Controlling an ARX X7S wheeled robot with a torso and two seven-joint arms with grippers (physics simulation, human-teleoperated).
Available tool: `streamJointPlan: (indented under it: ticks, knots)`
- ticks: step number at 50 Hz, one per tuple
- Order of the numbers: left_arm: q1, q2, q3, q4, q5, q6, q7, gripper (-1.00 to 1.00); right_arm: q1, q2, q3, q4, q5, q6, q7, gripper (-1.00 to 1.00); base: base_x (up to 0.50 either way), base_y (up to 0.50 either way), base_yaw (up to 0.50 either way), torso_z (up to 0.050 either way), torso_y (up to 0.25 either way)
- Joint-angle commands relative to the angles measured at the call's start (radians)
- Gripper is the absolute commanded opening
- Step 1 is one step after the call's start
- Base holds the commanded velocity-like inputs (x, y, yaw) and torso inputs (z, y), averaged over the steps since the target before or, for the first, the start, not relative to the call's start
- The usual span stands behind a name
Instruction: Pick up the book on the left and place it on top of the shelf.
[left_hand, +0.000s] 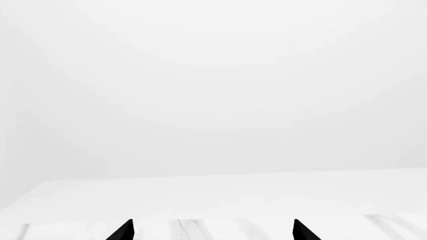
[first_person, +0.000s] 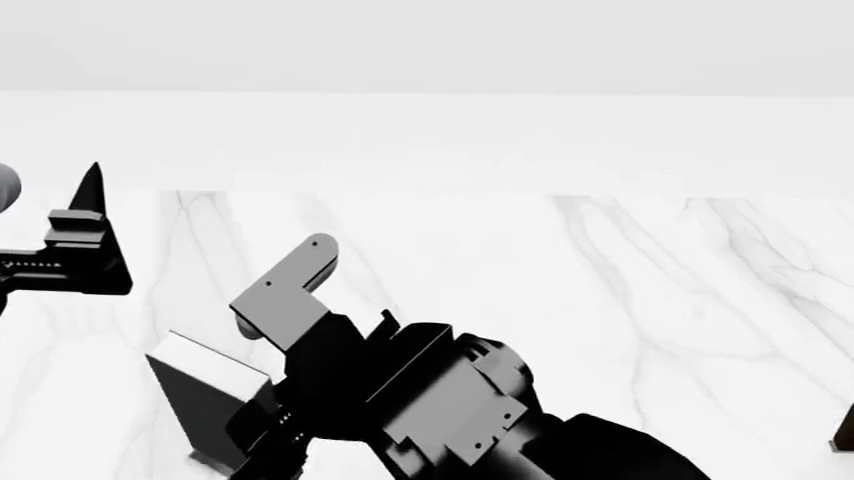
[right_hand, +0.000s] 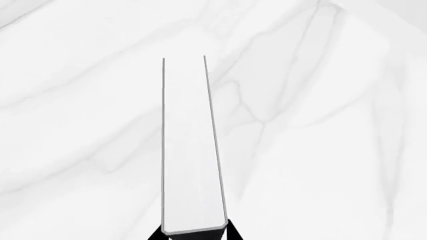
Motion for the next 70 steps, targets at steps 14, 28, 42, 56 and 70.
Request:
streamJointPlan:
  ticks: [14, 28, 42, 56, 70]
  knots:
    - [-0.002, -0.008, -0.007, 0.013, -0.014, -0.006, -0.008, 1.0, 0.215, 0.251, -0.037, -0.461, -0.3, -0.021, 0.494, -1.0, 0.0, 0.0, 0.0, 0.0, 0.001]
    - [-0.011, -0.012, -0.002, 0.01, -0.018, -0.009, -0.013, 1.0, 0.28, 0.24, -0.216, -0.445, -0.596, 0.109, 0.769, -1.0, 0.0, 0.0, 0.0, 0.0, 0.001]
    - [-0.01, -0.013, 0.002, 0.006, -0.022, -0.001, -0.014, 1.0, 0.276, 0.079, -0.334, 0.134, -0.799, 0.058, 0.795, -1.0, 0.0, 0.0, 0.0, 0.0, 0.001]
    - [-0.003, -0.013, 0.004, 0.003, -0.027, 0.008, -0.016, 1.0, 0.247, 0.061, -0.212, 0.481, -0.988, 0.172, 0.662, -1.0, 0.0, 0.0, 0.0, 0.0, 0.002]
    - [0.001, -0.019, -0.006, 0.01, -0.037, 0.006, -0.02, 1.0, 0.264, 0.141, -0.08, 0.481, -1.114, 0.426, 0.569, -1.0, 0.0, 0.0, 0.0, 0.0, 0.002]
